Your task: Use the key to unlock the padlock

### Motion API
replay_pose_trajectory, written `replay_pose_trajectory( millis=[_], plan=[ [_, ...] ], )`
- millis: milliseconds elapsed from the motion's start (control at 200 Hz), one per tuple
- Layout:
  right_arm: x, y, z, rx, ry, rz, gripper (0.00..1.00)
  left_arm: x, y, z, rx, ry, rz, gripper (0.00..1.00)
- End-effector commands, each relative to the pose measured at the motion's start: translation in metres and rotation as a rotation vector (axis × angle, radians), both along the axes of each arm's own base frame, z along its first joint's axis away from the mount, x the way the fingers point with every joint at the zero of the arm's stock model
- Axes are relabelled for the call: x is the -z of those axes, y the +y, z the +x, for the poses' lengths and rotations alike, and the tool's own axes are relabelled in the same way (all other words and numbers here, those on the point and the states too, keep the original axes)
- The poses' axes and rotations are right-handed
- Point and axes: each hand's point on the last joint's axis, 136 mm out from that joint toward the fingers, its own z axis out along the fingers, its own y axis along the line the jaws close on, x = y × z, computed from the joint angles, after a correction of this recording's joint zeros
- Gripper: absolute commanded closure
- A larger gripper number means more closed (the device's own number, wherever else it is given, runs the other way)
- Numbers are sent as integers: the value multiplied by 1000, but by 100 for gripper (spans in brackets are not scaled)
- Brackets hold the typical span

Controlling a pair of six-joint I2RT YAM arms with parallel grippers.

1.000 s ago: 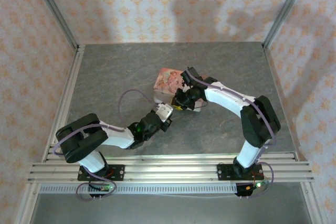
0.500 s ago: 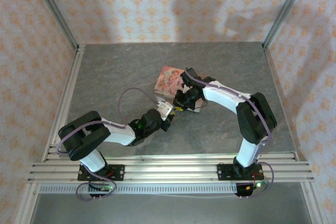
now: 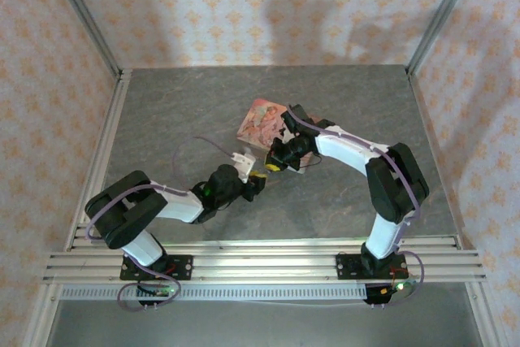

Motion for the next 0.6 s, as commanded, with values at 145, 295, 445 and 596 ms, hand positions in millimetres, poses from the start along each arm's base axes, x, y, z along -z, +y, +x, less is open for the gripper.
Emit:
replay_pose_trajectory(
  millis=[145, 295, 445, 596],
  plan=[
    [-6, -30, 12, 86, -173, -189, 100, -7, 35, 1, -86, 69, -71, 63],
    [-6, -33, 3, 97, -323, -356, 98, -5, 44, 4, -109, 82, -66, 63],
    [4, -28, 0, 102, -388, -446, 90, -5, 43, 6, -105, 97, -69, 63],
    [19, -32, 2, 132, -414, -493, 81, -5, 44, 7, -100, 102, -51, 63]
  ],
)
